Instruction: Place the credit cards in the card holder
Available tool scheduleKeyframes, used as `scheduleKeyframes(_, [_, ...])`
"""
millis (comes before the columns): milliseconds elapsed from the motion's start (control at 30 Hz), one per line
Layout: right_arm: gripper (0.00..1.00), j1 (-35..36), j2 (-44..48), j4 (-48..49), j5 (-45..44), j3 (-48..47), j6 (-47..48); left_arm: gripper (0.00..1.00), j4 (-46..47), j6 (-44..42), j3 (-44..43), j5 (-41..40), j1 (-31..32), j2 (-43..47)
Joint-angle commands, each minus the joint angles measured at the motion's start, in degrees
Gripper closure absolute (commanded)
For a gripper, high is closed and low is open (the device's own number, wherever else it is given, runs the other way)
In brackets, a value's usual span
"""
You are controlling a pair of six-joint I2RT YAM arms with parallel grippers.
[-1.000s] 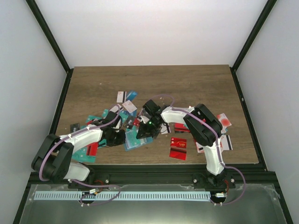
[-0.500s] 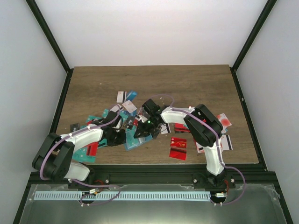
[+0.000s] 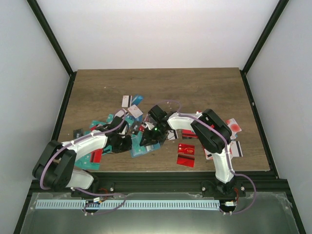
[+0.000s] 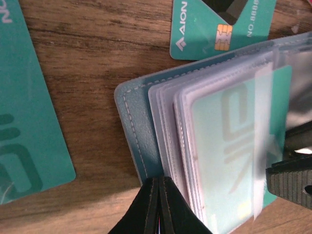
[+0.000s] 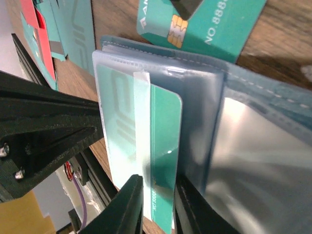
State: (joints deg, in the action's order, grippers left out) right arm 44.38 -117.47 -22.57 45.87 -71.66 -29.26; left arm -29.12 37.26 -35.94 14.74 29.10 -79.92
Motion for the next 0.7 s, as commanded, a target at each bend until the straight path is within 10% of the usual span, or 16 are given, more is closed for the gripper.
scheduleKeyframes(0, [0.76,1.32,0.02,-4.63,-3.11,-3.1,2.24,0.96,-3.04,0.1,-1.67,-0.65,0.79,3.48])
scheduleKeyframes(667, [0.36,-0.92,9.57,-14.9,-13.94,-8.82,7.87,0.96,-7.25,-0.61,-5.98,0.32,0.86,7.31])
